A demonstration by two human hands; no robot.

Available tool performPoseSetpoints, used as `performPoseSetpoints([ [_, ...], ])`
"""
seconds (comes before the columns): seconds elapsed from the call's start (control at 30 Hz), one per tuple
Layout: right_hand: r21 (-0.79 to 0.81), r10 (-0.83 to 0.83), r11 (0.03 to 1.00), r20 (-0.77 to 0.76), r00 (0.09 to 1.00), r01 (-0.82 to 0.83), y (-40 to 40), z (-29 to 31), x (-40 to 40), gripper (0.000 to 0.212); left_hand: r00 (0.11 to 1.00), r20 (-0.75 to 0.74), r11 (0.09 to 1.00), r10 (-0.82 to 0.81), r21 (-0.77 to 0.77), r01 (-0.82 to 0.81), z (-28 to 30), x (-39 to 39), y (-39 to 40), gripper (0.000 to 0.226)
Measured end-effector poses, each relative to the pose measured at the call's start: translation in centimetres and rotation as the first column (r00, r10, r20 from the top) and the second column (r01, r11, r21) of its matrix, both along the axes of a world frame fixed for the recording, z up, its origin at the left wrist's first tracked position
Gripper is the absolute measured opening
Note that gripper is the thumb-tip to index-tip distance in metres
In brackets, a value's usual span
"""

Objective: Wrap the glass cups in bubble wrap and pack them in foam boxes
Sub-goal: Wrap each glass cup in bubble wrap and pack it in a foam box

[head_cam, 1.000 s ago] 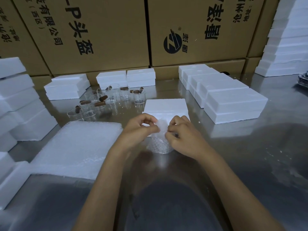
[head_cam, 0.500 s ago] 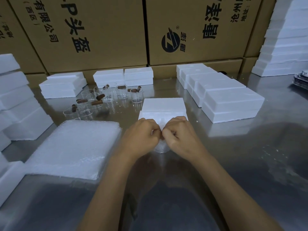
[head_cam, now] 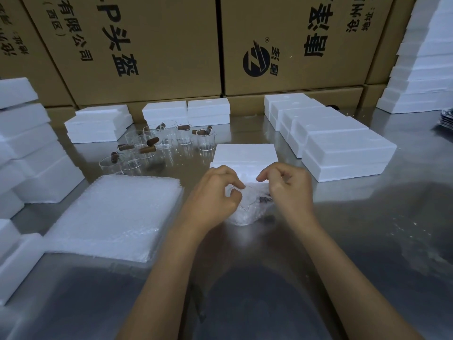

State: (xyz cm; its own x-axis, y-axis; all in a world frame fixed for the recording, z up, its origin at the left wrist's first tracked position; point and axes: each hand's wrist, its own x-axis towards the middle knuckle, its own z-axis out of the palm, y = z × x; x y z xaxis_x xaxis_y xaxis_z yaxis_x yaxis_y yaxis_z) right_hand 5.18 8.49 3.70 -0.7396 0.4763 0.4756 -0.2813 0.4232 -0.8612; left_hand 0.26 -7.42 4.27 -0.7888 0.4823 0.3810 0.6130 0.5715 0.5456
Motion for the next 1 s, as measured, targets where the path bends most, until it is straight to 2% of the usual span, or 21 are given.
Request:
performPoseSetpoints([
  [0.1,-0.003,0.007,1.0,0.04,0.999,-0.007,0.6,-0.3,-0.3,0.034,1.0,-0.014,1.0,-0.001,-0.011,0.001,-0.2,0.0,0.1,0.019],
  [0.2,0.061,0.069,0.995,0.076,0.995,-0.074,0.3,-0.3,-0.2,0.031,1.0,-0.008,1.0,0.004,0.004,-0.004,0.0,0.1,0.0,0.017],
  [0.27,0.203,0.112,0.969,0.148,0.983,-0.141,0.1,-0.4,-0.1,0.029,1.0,0.004,1.0,0.002,0.028,-0.002,0.2,0.2,0.0,0.017],
  [0.37,0.5,0.086,0.841,0.249,0.965,-0.205,-0.1,-1.3,0.0,0.027,1.0,0.028,1.0,-0.003,0.015,0.002,0.4,0.2,-0.1,0.022],
  [0.43,0.55,0.099,0.803,0.258,0.961,-0.231,-0.2,-1.6,-0.1,0.028,1.0,0.026,0.998,-0.003,-0.057,0.004,0.4,0.1,-0.2,0.019],
  [0.53,0.511,0.114,0.832,0.224,0.968,-0.217,-0.2,-1.6,-0.2,0.028,0.999,0.039,0.989,0.006,-0.145,-0.001,0.6,0.2,-0.3,0.031],
  [0.63,0.314,0.052,0.946,0.12,0.991,-0.088,0.4,-0.9,-0.3,0.02,0.998,0.046,0.994,0.034,-0.107,-0.029,0.8,0.2,-0.4,0.041],
  [0.7,0.236,-0.029,0.972,0.108,0.994,0.003,1.4,-0.3,-0.1,0.015,0.996,0.06,0.994,0.065,-0.094,-0.059,0.8,0.2,-0.5,0.049],
  [0.73,0.248,-0.061,0.968,0.139,0.988,0.025,2.0,-0.1,0.0,0.014,0.993,0.093,0.992,0.068,-0.114,-0.058,0.8,0.2,-0.5,0.055],
  [0.87,0.481,-0.218,0.876,0.338,0.916,0.031,3.6,0.1,0.7,0.015,0.969,0.244,0.973,0.035,-0.228,0.022,0.4,0.3,-0.5,0.078],
  [0.93,0.462,-0.199,0.887,0.399,0.895,-0.008,3.7,0.3,0.8,0.017,0.973,0.228,0.975,0.035,-0.221,0.017,0.3,0.2,-0.5,0.071],
  [1.0,0.37,-0.121,0.928,0.426,0.897,-0.051,3.6,0.6,0.9,0.02,0.979,0.198,0.984,0.043,-0.176,-0.007,0.5,0.3,-0.6,0.064],
])
